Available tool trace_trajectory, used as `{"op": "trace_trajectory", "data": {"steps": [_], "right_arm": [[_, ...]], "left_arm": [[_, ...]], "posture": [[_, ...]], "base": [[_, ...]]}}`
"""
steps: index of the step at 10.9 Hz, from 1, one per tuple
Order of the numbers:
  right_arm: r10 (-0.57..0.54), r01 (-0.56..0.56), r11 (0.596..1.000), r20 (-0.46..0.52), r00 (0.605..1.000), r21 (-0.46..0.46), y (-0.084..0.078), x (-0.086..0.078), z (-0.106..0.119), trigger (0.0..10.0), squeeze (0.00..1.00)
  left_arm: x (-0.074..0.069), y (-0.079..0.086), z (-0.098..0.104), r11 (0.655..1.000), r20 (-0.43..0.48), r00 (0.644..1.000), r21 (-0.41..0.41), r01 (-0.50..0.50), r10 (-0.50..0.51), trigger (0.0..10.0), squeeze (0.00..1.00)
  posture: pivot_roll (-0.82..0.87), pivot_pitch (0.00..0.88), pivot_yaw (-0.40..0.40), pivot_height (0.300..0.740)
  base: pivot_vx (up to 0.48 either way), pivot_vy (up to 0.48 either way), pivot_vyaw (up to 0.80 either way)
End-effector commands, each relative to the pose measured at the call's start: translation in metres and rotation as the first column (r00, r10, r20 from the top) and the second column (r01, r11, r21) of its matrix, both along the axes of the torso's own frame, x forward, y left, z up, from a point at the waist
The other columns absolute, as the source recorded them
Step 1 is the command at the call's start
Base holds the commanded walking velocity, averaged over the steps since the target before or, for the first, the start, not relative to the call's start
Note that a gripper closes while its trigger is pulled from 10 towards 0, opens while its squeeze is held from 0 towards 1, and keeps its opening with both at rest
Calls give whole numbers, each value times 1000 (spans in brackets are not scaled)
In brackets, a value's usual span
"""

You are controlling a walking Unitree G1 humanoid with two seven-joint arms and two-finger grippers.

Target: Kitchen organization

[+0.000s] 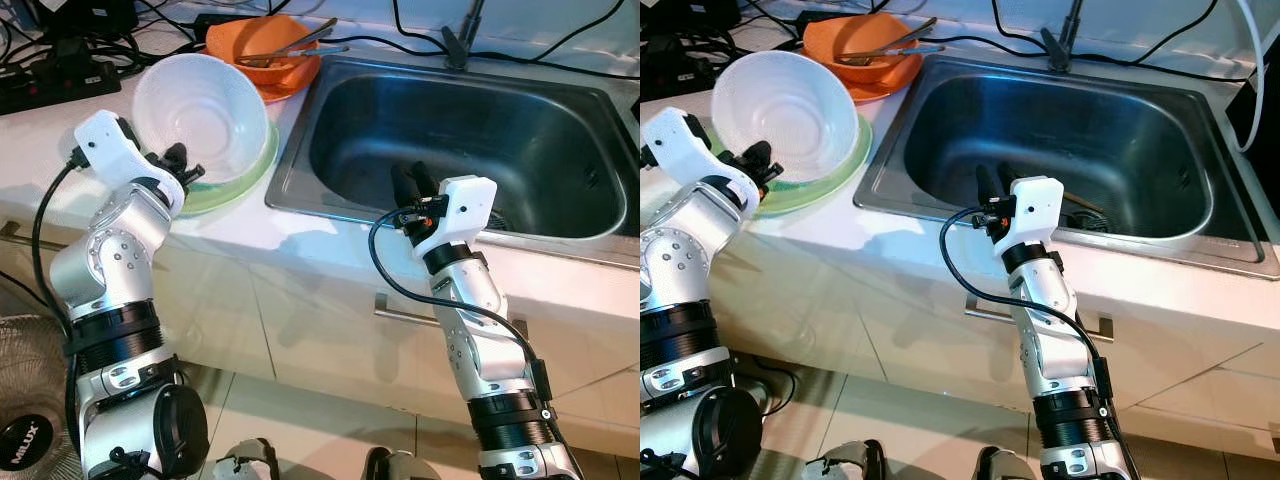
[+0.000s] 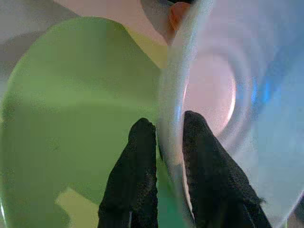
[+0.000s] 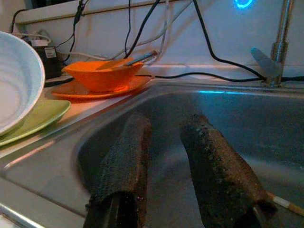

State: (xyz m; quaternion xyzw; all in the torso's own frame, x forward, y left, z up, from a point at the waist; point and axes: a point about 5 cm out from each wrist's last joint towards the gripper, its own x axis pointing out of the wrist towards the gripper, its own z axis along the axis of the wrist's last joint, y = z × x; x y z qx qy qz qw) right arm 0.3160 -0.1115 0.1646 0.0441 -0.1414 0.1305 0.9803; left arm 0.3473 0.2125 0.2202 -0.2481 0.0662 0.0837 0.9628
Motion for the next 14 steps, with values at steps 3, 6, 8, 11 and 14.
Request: {"op": "trace_trajectory", "data": {"steps": [3,6,8,11,14], "right_arm": [[5,-5,1000,-11,1000,-8,2,2,-1,10000,0],[8,-8,1000,-13,1000,-7,3,3,-1,10000,0],[9,-9,1000,-11,1000,-3,5,4,-1,10000,0],[8,-7,999,-6,1000,31,6,6,3,10000,0],[27,-30,995,34,999,95,8,13,23,10000,1000]], "left_arm": [[-1,0,-1,1000,-14,1000,8,-7,7,0,0],[1,2,8,999,61,998,-1,-35,35,0,0],[3,2,12,999,139,990,-45,-23,29,0,0],[3,-16,36,996,349,934,53,66,-81,4431,0],[4,-58,26,974,372,901,125,189,-223,10000,0]], "posture": [[95,104,10,740],[96,93,9,740],[94,83,9,740],[97,72,10,740],[88,71,13,740]], "base": [[0,0,0],[0,0,0],[0,0,0],[0,0,0],[0,0,0]]}}
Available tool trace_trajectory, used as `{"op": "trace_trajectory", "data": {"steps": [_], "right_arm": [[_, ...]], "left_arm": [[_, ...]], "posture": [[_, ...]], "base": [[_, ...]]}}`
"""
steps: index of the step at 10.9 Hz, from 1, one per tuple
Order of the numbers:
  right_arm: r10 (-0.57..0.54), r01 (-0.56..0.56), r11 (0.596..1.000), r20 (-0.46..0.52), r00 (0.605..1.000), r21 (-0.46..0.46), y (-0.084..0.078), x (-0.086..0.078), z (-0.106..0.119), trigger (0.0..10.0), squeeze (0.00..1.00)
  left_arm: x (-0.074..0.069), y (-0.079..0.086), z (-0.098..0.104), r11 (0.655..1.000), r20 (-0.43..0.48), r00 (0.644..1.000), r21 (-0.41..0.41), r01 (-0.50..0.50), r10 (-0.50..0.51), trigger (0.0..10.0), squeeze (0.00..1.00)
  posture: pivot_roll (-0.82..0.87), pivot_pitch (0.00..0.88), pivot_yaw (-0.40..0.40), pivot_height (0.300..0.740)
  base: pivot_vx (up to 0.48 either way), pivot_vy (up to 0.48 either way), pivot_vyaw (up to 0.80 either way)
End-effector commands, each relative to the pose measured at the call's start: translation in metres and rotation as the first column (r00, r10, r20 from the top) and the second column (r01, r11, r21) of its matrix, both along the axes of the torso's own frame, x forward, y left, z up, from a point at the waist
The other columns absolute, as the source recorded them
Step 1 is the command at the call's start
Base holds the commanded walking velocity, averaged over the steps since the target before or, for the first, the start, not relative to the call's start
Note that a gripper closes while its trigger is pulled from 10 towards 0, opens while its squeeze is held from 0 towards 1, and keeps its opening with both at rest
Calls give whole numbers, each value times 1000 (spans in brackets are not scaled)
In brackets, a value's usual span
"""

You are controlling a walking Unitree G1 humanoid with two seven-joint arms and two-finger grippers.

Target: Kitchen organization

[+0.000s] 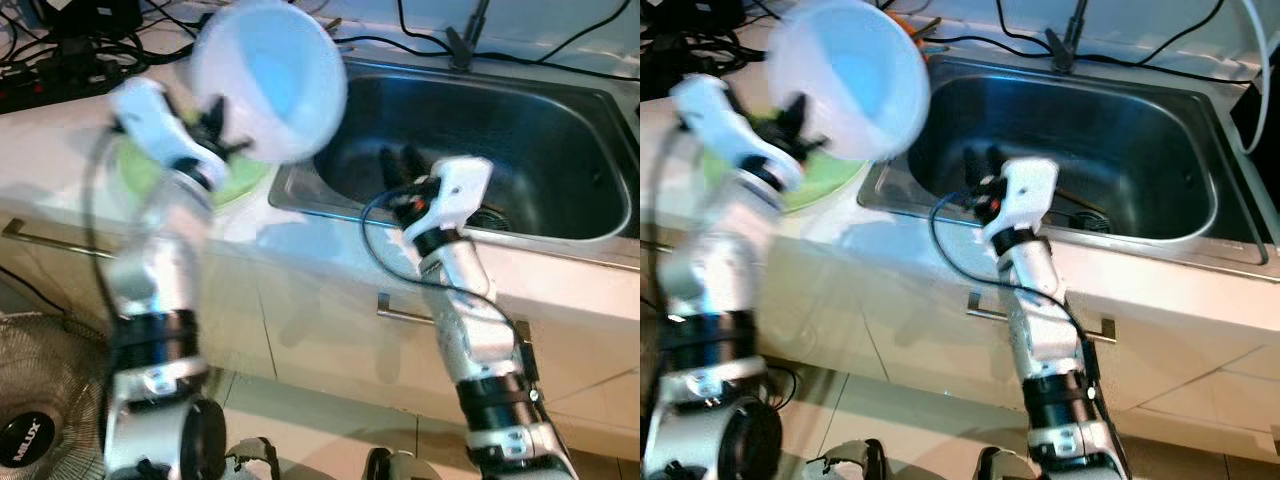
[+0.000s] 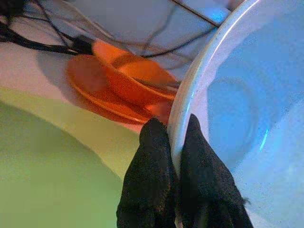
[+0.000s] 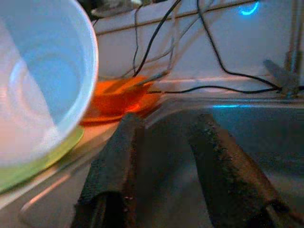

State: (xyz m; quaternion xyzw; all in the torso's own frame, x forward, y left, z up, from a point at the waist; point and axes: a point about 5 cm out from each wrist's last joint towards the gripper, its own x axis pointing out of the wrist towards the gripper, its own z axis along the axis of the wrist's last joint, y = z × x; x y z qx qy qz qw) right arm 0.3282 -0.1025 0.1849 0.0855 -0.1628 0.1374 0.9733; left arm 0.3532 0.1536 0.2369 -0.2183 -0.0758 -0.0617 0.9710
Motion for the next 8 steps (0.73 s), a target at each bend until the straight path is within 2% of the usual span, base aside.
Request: {"op": "trace_trajectory", "data": {"steps": [1,3,4,6,8], "right_arm": [[4,-4,1000,11,1000,15,-2,3,8,10000,1000],[16,-17,998,14,1000,61,-4,5,15,10000,1000],[27,-28,996,7,1000,89,-3,6,16,10000,0],[62,-61,990,0,998,131,1,5,18,10000,0],[91,-89,983,-7,996,163,5,4,18,10000,0]], "left_arm": [[-2,-7,9,1000,71,997,23,16,-18,10000,0],[-2,-14,9,998,86,995,47,37,-41,10000,0],[-2,-17,8,997,90,994,58,55,-60,10000,0],[-4,-30,5,987,100,986,103,120,-131,10000,0],[-4,-34,2,984,92,985,120,134,-145,10000,0]], "posture": [[83,76,13,740],[83,89,19,740],[83,93,21,740],[83,96,22,740],[82,98,23,740]], "base": [[0,0,0],[0,0,0],[0,0,0],[0,0,0],[0,0,0]]}}
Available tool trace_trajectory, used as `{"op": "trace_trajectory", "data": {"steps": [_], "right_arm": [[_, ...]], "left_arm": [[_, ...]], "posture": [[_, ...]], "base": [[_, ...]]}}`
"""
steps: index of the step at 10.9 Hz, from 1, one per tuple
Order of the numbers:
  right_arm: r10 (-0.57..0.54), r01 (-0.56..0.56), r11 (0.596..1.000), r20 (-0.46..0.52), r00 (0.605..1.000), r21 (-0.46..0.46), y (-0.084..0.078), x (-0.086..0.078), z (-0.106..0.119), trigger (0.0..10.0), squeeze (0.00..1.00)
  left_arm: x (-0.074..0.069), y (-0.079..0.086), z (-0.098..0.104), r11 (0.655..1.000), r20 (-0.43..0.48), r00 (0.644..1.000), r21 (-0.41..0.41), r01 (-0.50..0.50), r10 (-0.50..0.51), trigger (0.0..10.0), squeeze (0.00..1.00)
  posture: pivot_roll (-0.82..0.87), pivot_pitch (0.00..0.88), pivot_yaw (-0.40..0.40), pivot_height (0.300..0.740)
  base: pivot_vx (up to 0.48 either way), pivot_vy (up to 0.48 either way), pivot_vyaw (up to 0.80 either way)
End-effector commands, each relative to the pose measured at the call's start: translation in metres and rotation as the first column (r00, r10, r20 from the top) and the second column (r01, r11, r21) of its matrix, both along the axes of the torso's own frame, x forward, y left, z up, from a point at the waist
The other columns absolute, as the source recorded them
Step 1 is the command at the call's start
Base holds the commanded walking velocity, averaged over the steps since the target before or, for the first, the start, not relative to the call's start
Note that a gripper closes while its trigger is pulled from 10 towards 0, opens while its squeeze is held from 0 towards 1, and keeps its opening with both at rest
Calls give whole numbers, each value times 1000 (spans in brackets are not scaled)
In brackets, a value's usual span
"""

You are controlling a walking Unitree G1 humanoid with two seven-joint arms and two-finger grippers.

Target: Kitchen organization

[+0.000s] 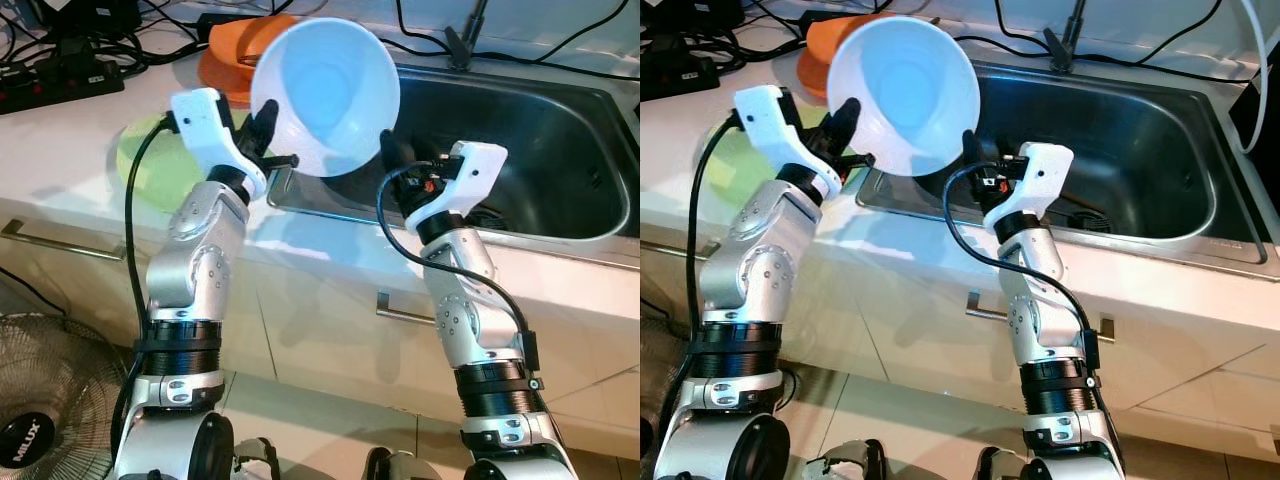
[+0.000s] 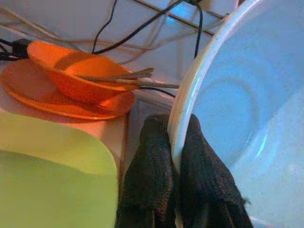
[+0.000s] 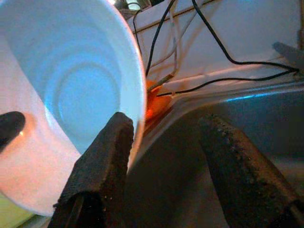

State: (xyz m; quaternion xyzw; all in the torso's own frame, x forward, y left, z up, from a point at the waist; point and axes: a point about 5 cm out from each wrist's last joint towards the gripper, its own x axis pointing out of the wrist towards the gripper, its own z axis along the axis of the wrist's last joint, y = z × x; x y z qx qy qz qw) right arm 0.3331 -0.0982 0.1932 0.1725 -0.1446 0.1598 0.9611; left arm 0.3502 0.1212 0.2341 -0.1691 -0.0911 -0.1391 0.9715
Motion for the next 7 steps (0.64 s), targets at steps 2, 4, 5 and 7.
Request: {"op": "trace_trajectory", "data": {"steps": [2,4,5,7], "right_arm": [[38,-39,999,35,999,18,3,-2,11,10000,0],[49,-49,998,24,999,25,5,-2,9,10000,0],[53,-54,998,20,998,29,6,-2,8,10000,0],[61,-61,997,10,998,44,7,-3,7,10000,0]], "left_arm": [[-1,-2,4,1000,34,999,2,15,-15,10000,0],[-2,-4,4,999,37,998,-5,42,-42,10000,0],[-3,-8,3,997,41,997,-8,70,-70,10000,0],[-5,-12,4,995,49,994,-16,103,-102,10000,0]], "posture": [[83,104,23,740],[85,103,23,740],[86,104,23,740],[88,106,23,740]], "base": [[0,0,0],[0,0,0],[0,0,0],[0,0,0]]}}
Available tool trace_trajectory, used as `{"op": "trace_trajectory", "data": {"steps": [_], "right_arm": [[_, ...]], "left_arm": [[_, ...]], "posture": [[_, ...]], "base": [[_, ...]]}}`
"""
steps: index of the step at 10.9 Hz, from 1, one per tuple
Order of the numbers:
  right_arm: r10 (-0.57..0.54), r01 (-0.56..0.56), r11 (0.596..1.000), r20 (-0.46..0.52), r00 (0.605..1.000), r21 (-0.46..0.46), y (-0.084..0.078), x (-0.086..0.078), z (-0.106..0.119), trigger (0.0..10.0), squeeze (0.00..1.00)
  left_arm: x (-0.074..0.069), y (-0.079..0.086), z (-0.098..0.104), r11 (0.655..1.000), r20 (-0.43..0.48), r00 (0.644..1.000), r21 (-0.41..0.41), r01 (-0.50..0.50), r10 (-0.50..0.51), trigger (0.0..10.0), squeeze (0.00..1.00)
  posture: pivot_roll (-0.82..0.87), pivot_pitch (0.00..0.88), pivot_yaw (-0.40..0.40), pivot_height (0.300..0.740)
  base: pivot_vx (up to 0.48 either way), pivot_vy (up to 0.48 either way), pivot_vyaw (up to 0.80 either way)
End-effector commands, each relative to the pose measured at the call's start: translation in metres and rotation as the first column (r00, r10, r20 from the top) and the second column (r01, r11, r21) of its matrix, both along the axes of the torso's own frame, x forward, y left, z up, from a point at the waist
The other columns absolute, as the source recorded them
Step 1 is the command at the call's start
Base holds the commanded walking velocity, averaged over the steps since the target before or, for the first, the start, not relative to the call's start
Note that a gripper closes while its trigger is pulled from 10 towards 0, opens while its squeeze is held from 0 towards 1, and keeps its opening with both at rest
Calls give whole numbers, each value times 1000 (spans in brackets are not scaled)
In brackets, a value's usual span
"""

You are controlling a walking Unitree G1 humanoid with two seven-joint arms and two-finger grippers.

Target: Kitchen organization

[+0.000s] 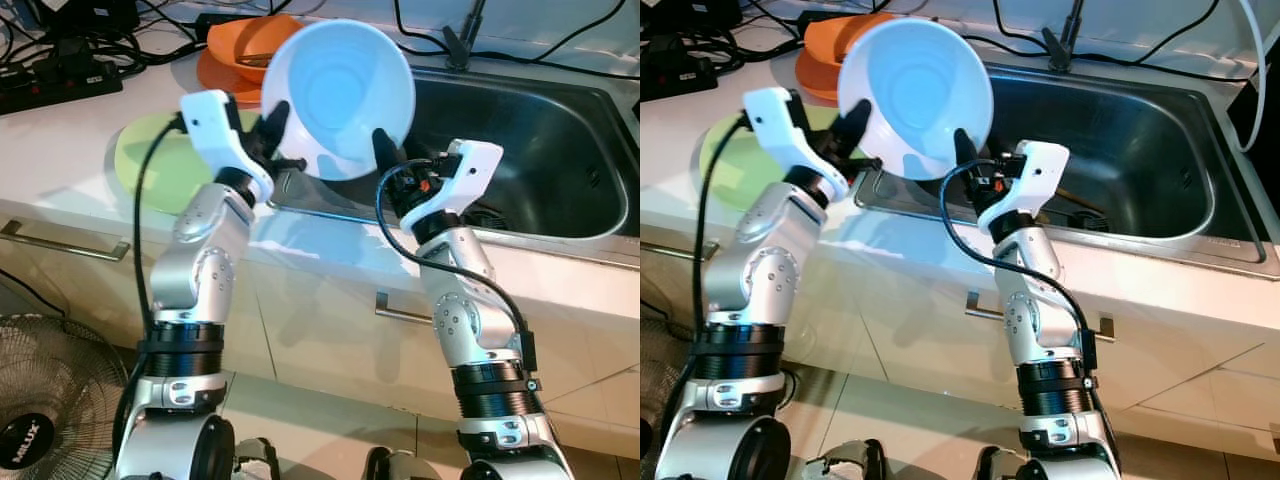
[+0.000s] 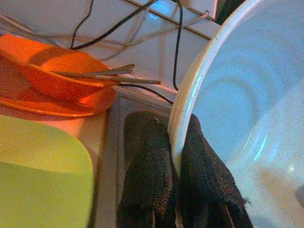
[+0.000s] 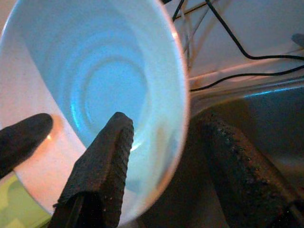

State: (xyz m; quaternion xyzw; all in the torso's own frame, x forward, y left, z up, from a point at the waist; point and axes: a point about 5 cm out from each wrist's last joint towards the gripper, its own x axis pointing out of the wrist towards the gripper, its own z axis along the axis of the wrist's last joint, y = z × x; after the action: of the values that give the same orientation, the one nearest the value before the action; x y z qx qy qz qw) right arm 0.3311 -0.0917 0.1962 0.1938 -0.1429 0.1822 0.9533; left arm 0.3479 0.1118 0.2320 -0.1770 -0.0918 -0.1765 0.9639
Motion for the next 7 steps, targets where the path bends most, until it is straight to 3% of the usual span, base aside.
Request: {"op": "trace_trajectory", "data": {"steps": [1,2,3,4,5,7], "right_arm": [[9,-10,1000,6,1000,10,0,-1,4,10000,0],[11,-11,1000,1,1000,20,1,0,3,10000,0],[12,-12,999,-4,1000,37,1,0,3,7333,0],[15,-14,999,-9,1000,47,1,0,3,1922,0],[18,-17,998,-10,1000,56,0,0,2,0,0],[20,-19,997,-15,1000,78,0,0,3,0,0]], "left_arm": [[-3,-3,6,999,34,999,-9,33,-33,10000,0],[-3,-3,4,999,31,999,-10,42,-42,10000,0],[-4,-5,3,998,29,998,-13,59,-58,10000,0],[-4,-7,3,998,28,997,-12,67,-67,10000,0],[-4,-8,2,998,25,997,-12,69,-69,10000,0],[-4,-7,1,998,23,997,-8,69,-69,10000,0]], "posture": [[88,106,23,740],[90,107,23,740],[90,107,25,740],[90,107,25,740],[89,107,26,740],[91,108,26,740]], "base": [[0,0,0],[0,0,0],[0,0,0],[0,0,0],[0,0,0],[0,0,0]]}}
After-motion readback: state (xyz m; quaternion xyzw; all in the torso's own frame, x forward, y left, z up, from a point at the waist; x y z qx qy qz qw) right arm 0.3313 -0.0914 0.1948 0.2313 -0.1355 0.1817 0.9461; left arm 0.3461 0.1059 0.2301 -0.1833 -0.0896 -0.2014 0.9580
